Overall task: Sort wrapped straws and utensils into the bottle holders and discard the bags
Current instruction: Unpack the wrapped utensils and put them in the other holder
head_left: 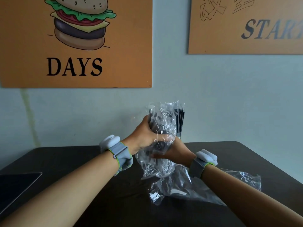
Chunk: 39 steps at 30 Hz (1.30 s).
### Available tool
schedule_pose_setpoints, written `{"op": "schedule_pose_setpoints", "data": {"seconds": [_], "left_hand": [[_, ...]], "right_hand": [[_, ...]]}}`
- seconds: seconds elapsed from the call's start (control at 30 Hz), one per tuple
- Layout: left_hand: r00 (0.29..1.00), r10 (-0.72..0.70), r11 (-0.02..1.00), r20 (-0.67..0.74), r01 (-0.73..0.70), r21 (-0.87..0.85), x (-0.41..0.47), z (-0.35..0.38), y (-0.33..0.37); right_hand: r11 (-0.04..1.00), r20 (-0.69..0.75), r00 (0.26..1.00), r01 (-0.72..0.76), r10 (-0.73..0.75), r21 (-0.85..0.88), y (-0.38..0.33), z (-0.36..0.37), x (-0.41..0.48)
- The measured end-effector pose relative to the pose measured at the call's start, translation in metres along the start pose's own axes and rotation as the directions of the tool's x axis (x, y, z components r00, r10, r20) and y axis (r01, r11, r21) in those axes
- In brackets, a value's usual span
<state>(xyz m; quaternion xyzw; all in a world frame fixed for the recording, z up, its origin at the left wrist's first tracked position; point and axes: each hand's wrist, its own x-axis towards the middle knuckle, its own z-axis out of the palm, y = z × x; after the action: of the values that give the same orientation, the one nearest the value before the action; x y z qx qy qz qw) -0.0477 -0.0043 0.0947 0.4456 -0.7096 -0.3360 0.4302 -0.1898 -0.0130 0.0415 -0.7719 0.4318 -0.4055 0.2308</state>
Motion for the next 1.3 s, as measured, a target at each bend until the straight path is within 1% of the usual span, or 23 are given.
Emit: {"op": "schedule_pose_setpoints", "data": {"seconds": [0.1,0.17,0.23,0.3,0.37,0.4,0.47,0.53,0.63,0.7,0.8,0.97,1.07,1.17,1.3], "left_hand": [[0.998,0.007,1.0,-0.066,-0.008,-0.02,0.002,0.003,-0.002],[0.988,0.02,0.999,-0.154,-0.025,-0.027,0.003,0.006,-0.003],[0.977,0.032,0.997,-0.21,-0.046,-0.062,0.003,0.008,-0.005],[0.967,0.032,0.996,-0.253,-0.051,-0.07,0.005,0.011,-0.008],[0.947,0.02,0.996,-0.32,-0.048,-0.08,0.008,0.015,-0.009],[0.934,0.013,0.995,-0.358,-0.046,-0.084,0.009,0.017,-0.009],[0.91,-0.017,0.993,-0.415,-0.034,-0.116,0.012,0.018,-0.008],[0.908,-0.039,0.983,-0.418,-0.04,-0.179,0.011,0.017,-0.007],[0.923,-0.031,0.965,-0.383,-0.073,-0.252,0.012,0.011,-0.006],[0.918,-0.026,0.967,-0.396,-0.078,-0.244,0.015,0.005,-0.001],[0.902,-0.034,0.96,-0.429,-0.09,-0.266,0.022,-0.005,0.01],[0.882,-0.055,0.932,-0.468,-0.124,-0.341,0.03,-0.02,0.026],[0.871,-0.082,0.906,-0.484,-0.137,-0.402,0.034,-0.027,0.034],[0.85,-0.087,0.883,-0.519,-0.176,-0.436,0.037,-0.035,0.041],[0.826,-0.104,0.86,-0.554,-0.205,-0.467,0.041,-0.05,0.045]], "right_hand": [[0.999,0.051,0.998,0.024,-0.022,-0.047,-0.005,-0.002,0.001],[0.984,0.091,0.995,0.066,-0.051,-0.163,-0.006,-0.006,0.005],[0.944,0.137,0.984,0.153,-0.117,-0.292,-0.007,-0.009,0.007],[0.913,0.163,0.969,0.231,-0.186,-0.337,-0.009,-0.01,0.007],[0.899,0.165,0.959,0.276,-0.231,-0.339,-0.007,-0.009,0.007],[0.905,0.156,0.962,0.266,-0.225,-0.332,-0.006,-0.008,0.008],[0.934,0.125,0.981,0.179,-0.147,-0.31,-0.003,-0.005,0.007],[0.963,0.095,0.994,0.079,-0.056,-0.258,0.001,-0.003,0.007],[0.981,0.129,0.991,-0.006,0.032,-0.195,0.005,-0.005,0.008],[0.979,0.161,0.984,-0.044,0.077,-0.2,0.007,-0.01,0.007],[0.977,0.172,0.976,-0.097,0.13,-0.191,0.011,-0.018,0.004],[0.977,0.216,0.964,-0.119,0.157,-0.177,0.011,-0.032,0.003],[0.968,0.235,0.958,-0.111,0.164,-0.224,0.015,-0.041,0.004],[0.952,0.289,0.932,-0.138,0.217,-0.272,0.02,-0.047,0.002],[0.932,0.341,0.905,-0.134,0.253,-0.337,0.022,-0.069,0.002]]}}
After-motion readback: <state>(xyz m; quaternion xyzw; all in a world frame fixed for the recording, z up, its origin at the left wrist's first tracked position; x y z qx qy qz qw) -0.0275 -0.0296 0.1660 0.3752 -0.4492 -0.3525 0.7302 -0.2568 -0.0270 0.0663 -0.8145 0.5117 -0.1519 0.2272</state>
